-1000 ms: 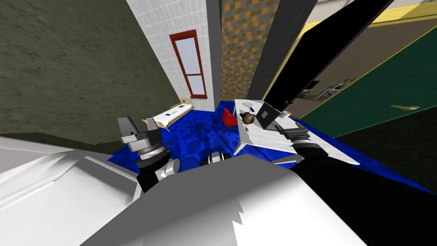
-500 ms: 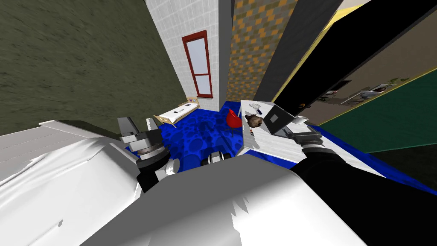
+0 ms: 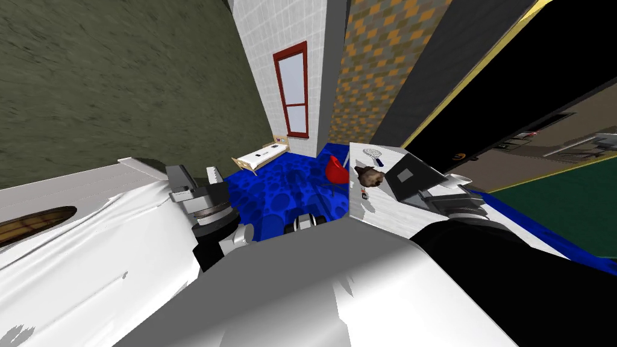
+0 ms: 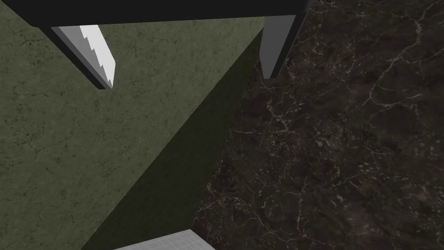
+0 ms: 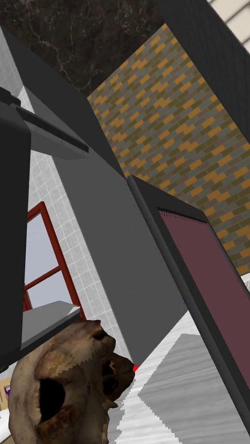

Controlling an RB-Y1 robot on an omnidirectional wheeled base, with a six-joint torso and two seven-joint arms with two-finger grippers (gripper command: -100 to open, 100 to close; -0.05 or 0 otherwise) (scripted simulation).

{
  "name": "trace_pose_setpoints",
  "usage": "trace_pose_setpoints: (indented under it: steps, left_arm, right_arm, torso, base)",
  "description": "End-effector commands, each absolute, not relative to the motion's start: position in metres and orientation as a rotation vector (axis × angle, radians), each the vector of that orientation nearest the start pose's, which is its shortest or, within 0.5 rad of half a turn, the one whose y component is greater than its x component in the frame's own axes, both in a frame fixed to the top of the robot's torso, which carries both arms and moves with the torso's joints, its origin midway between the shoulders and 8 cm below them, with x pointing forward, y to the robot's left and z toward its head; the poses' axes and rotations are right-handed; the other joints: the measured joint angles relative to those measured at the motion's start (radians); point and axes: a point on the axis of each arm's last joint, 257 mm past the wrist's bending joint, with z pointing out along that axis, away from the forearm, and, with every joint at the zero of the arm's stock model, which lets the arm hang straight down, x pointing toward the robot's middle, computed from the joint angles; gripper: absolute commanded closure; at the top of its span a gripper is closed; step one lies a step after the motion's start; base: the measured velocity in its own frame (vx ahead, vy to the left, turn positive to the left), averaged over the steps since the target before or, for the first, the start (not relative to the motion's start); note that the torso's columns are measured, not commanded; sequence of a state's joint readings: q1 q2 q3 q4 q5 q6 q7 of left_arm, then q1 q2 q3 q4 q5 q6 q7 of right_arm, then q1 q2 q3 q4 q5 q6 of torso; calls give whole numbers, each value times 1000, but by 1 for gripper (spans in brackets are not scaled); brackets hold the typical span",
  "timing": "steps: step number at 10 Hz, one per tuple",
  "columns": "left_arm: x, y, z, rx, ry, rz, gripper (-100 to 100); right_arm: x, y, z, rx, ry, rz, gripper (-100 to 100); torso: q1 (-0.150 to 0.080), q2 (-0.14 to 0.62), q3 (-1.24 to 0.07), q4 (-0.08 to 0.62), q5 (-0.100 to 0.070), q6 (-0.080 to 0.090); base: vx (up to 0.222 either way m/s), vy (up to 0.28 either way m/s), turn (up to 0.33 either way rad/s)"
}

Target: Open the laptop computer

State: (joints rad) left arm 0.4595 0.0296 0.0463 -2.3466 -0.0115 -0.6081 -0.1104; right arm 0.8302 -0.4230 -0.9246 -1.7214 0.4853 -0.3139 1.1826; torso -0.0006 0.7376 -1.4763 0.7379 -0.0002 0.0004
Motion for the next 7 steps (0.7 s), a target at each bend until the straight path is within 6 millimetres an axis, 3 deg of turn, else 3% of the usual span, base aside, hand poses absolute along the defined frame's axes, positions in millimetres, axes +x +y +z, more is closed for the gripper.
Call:
trace_pose_setpoints:
  steps: [1,3,5,6,7]
  left_arm:
    - [308,275,84,-416,513,-1203,0]
    - [308,275,84,-416,513,-1203,0]
    - [308,275,84,-416,513,-1203,0]
    - [308,275,84,-416,513,-1203,0]
    - [308,275,84,-416,513,-1203,0]
  right_arm:
    - [105,-738,-103,-340,1728,-1445,-100]
    - [82,-752,-104,-382,1773,-1535,-100]
    - [91,-749,-105,-370,1759,-1509,-100]
    - [91,-749,-105,-370,1758,-1508,100]
    - [92,-752,-102,-333,1754,-1485,100]
  torso:
    - [0,0,0,0,0,0]
    - [1,1,1,0,0,0]
    - [2,1,1,0,0,0]
    - [2,2,1,0,0,0]
    - [1,0,2,0,-4,-1]
  base:
    - [43,-55,214]
    - [38,-47,180]
    - [8,-12,19]
    - [2,-13,-6]
    - [-27,-29,-4]
